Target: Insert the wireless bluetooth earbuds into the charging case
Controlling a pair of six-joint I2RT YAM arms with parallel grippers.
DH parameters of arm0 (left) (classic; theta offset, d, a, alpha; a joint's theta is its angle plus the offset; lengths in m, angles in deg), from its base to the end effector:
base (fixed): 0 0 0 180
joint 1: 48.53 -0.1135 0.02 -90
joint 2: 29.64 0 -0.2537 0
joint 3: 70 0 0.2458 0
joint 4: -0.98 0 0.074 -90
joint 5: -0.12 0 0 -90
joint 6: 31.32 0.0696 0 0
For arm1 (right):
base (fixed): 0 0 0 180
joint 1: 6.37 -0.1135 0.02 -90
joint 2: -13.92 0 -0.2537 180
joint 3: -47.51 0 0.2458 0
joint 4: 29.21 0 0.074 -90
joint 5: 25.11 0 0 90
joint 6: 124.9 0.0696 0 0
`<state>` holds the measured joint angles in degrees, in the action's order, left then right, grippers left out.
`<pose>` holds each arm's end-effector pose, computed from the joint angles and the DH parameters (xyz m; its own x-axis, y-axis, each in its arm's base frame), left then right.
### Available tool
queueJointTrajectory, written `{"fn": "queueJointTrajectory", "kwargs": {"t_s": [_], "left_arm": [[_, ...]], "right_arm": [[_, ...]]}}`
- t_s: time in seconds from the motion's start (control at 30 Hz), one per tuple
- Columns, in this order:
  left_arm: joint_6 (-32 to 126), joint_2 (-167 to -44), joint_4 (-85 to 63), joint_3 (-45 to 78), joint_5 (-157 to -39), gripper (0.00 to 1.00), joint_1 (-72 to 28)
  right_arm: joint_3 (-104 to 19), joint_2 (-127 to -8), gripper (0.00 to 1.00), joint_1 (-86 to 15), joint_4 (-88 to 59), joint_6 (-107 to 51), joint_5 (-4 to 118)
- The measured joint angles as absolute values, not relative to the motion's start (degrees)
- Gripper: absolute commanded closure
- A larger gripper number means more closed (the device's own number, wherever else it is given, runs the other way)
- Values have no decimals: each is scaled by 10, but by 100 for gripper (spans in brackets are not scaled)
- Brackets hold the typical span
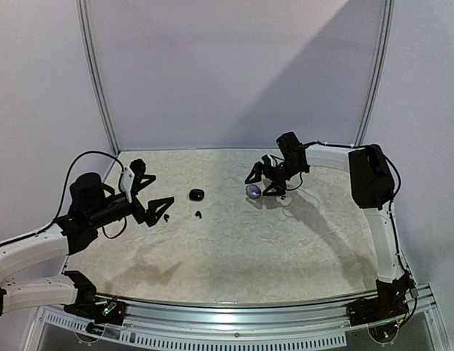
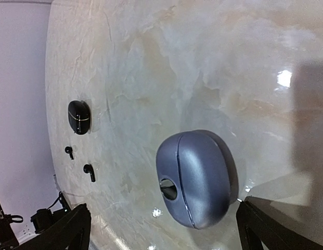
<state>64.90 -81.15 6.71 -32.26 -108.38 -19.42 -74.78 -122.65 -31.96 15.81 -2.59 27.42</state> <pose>0.1985 -0.1358 0.2340 -0.0418 0.1409 -0.9892 0.7448 0.6643 0.0632 0.4403 0.2578 0.1162 -0.9884 -0.0030 -0.1519 -0.1120 0.6901 0.7150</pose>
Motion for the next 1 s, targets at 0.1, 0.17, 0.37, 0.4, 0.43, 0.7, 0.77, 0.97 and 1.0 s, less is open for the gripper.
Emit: {"fn": "queueJointTrajectory", "kwargs": {"t_s": [0.1,0.17,0.37,0.4,0.43,0.7,0.77,0.97,1.0], "left_arm": [[626,-828,48,-312,-1046,1,-194],[614,-844,23,-295,-1029,1,-197],[627,-919,-110,-187,-1056,1,-208],[644,-939,-143,-159,-1063,1,-210],[664,-961,-182,-128,-1072,1,-213],[889,-1253,-615,327,-1071,1,-223],[921,-1362,-707,481,-1056,1,-224],[901,-1631,-806,737,-1020,1,-226],[884,-1648,-819,731,-1016,1,-226]], "right_arm": [[-750,-1204,1,-320,185,-42,316],[-750,-1176,1,-323,200,-62,354],[-733,-1055,1,-346,199,-180,482],[-729,-1039,1,-352,197,-198,495],[-723,-1021,1,-359,193,-217,510],[-672,-983,1,-377,177,-314,549],[-658,-983,1,-375,176,-328,551],[-637,-979,1,-375,174,-346,552],[-637,-977,1,-376,173,-347,552]]}}
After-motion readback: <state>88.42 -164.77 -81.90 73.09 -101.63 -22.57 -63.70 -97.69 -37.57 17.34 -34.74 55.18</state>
